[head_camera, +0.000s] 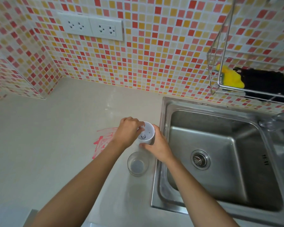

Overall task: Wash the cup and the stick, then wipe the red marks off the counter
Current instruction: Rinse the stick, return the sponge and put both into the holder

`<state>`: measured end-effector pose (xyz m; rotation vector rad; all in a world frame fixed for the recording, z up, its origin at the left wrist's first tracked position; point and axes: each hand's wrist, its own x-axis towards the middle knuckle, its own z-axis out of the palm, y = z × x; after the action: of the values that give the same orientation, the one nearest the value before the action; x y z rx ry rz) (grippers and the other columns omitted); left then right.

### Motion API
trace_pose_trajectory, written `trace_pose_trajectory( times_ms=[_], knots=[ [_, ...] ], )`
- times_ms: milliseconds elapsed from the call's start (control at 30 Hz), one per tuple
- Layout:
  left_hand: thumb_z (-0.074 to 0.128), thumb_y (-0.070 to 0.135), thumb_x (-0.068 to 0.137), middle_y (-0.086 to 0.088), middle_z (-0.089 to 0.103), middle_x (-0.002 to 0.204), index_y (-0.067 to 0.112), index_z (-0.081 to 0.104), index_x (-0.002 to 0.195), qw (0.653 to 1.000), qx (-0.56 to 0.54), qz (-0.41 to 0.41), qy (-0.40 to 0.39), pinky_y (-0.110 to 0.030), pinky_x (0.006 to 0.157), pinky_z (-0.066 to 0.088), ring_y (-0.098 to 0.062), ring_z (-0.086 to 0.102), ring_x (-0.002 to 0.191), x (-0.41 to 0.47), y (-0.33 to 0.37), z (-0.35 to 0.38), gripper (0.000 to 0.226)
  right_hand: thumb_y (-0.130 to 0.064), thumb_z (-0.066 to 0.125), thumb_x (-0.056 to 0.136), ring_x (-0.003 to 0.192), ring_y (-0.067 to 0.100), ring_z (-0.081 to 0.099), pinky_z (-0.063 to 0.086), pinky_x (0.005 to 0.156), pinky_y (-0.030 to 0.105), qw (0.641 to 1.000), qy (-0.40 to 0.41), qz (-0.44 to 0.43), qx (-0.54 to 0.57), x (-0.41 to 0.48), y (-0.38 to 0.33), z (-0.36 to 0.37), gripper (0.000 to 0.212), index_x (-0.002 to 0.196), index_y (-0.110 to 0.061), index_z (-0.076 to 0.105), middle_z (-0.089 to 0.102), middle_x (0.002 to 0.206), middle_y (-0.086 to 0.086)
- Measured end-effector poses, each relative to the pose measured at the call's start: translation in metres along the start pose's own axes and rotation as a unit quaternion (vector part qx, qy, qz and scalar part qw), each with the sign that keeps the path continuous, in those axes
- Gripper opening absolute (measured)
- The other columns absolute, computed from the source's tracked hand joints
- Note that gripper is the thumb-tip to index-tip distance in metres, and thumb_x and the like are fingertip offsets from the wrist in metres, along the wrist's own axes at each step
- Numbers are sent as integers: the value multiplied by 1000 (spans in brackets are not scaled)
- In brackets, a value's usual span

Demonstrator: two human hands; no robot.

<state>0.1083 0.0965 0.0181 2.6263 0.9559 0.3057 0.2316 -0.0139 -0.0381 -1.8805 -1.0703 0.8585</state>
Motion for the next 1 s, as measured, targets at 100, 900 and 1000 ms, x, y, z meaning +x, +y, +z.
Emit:
trace_pose_trajectory(
  times_ms=[100, 900, 1000],
  knots=[
    [58, 23, 94, -8, 72, 103, 15, 71, 110, 999, 1, 12, -32, -36, 82, 46, -29, 61, 93, 5, 2, -2, 22, -31, 89, 62, 111, 1, 55, 48, 88, 21, 1000, -7, 11, 21, 1, 0, 2, 85, 132, -36, 40, 56, 120, -21],
    [50, 12, 96, -11, 65, 116, 16, 62, 124, 990, 81, -5, -117, -32, 86, 44, -27, 56, 104, 6, 18, -1, 30, -30, 88, 63, 112, 7, 56, 48, 94, 30, 999, -40, 25, 27, 4, -3, 1, 87, 130, -42, 35, 56, 120, -18],
    [47, -1, 93, -15, 57, 133, 9, 52, 137, 996, -41, -12, -77, -32, 102, 40, -30, 51, 120, -7, 15, -6, 45, -29, 89, 59, 112, 7, 56, 49, 92, 29, 998, -18, 37, 40, -1, -10, -12, 86, 126, -41, 37, 56, 120, -16]
  ],
)
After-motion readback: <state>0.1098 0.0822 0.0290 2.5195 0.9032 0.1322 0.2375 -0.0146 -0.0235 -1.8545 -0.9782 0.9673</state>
